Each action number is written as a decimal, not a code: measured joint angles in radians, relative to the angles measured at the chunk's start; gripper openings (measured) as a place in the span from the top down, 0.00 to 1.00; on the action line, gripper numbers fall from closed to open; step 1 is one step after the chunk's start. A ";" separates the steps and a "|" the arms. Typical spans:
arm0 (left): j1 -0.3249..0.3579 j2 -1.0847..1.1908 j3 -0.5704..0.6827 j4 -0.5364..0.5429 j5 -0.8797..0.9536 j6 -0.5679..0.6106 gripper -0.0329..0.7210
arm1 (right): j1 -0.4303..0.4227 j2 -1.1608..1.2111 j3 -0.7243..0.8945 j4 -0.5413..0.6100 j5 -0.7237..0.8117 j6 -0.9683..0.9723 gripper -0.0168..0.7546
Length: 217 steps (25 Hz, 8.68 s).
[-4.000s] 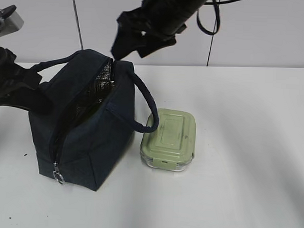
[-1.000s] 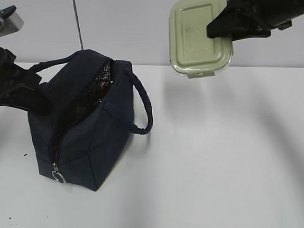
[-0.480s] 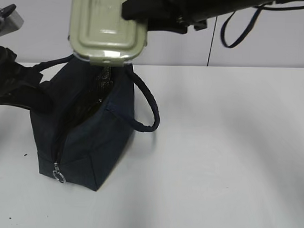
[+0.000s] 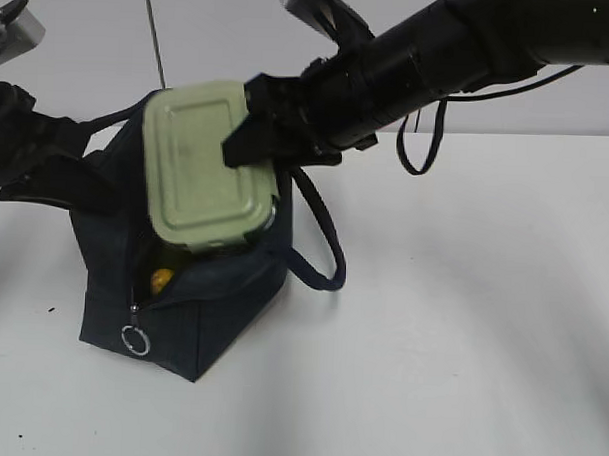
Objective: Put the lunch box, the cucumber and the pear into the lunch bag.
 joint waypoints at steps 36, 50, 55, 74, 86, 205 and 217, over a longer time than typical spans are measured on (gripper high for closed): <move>-0.003 -0.001 0.000 -0.020 0.027 0.000 0.98 | 0.060 0.258 -0.211 0.192 0.063 0.019 0.32; -0.003 -0.008 0.000 -0.018 0.022 0.000 0.98 | 0.048 0.201 -0.468 -0.306 0.272 0.194 0.35; -0.003 -0.008 0.000 -0.016 0.020 0.000 0.98 | 0.045 0.136 -0.513 -0.514 0.353 0.330 0.36; -0.003 -0.008 0.000 0.001 0.024 0.000 0.98 | 0.087 0.292 -0.499 -0.474 0.392 0.328 0.96; -0.091 0.078 -0.162 -0.001 0.062 -0.026 0.98 | 0.027 0.036 -0.326 -0.541 0.277 0.328 0.97; -0.460 -0.268 0.352 0.088 -0.713 -0.001 0.64 | 0.277 -0.173 1.021 -1.315 -1.416 0.940 0.67; -0.460 -0.268 0.352 0.088 -0.713 -0.001 0.64 | 0.277 -0.058 0.986 -1.170 -1.511 0.861 0.67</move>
